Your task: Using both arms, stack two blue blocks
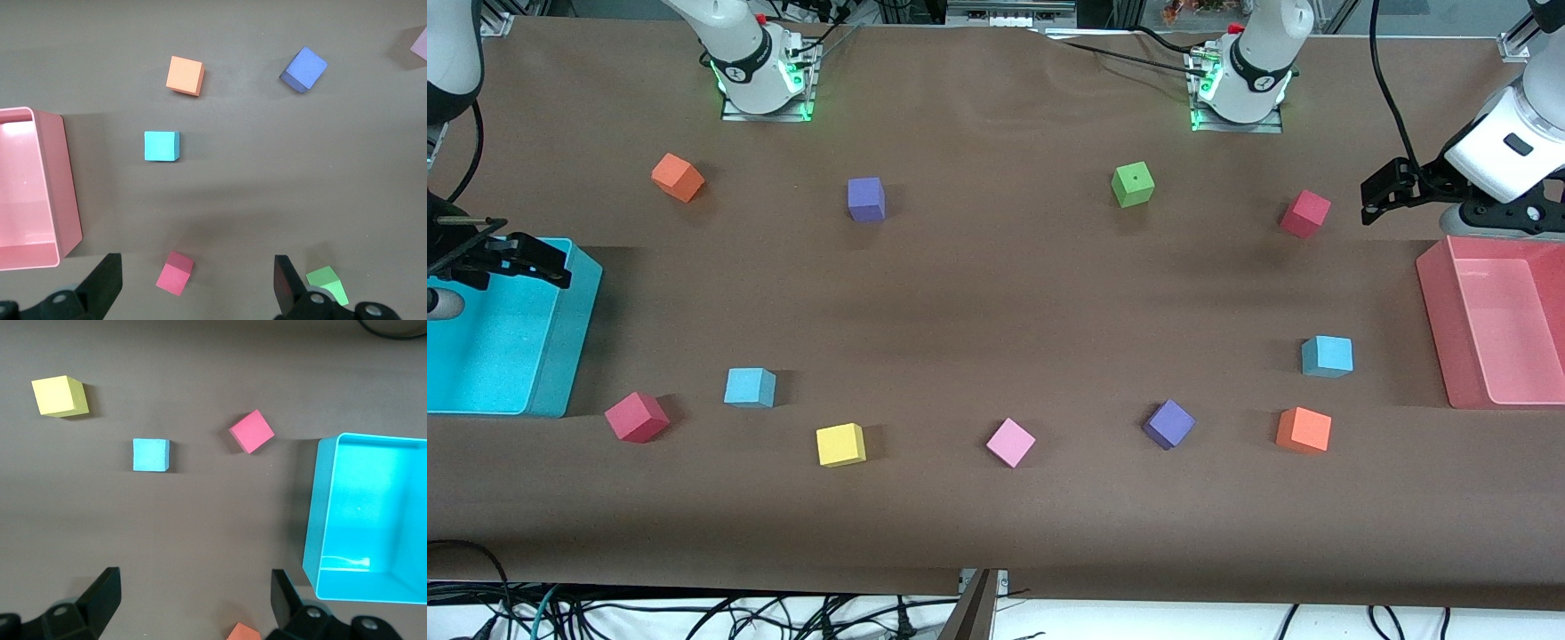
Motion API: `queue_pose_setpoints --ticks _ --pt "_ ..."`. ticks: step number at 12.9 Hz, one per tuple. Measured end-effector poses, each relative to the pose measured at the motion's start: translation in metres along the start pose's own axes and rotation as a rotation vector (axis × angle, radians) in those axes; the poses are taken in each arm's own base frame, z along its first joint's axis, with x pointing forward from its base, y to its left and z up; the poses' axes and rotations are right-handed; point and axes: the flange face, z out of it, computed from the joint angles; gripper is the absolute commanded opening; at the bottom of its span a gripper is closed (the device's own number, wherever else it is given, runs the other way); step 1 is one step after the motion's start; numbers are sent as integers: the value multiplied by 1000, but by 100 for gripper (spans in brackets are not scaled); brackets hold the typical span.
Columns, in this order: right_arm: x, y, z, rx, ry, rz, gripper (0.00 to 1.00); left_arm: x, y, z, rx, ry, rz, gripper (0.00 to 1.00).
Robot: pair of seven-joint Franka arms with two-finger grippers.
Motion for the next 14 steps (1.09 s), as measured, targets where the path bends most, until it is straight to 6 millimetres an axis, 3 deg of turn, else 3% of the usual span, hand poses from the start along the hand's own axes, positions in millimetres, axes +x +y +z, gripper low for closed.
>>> queue_pose_setpoints --ticks 2,7,11,14 --pt "9 -7 24 0 -31 -11 99 0 0 0 0 0 0 100" --pt "51 -50 145 69 -142 -44 99 0 0 -1 0 1 0 100" --pt "73 -61 222 102 -158 -30 99 0 0 -1 0 1 -1 100" --pt "82 -71 266 92 -155 -39 99 0 -1 -1 0 1 -1 100"
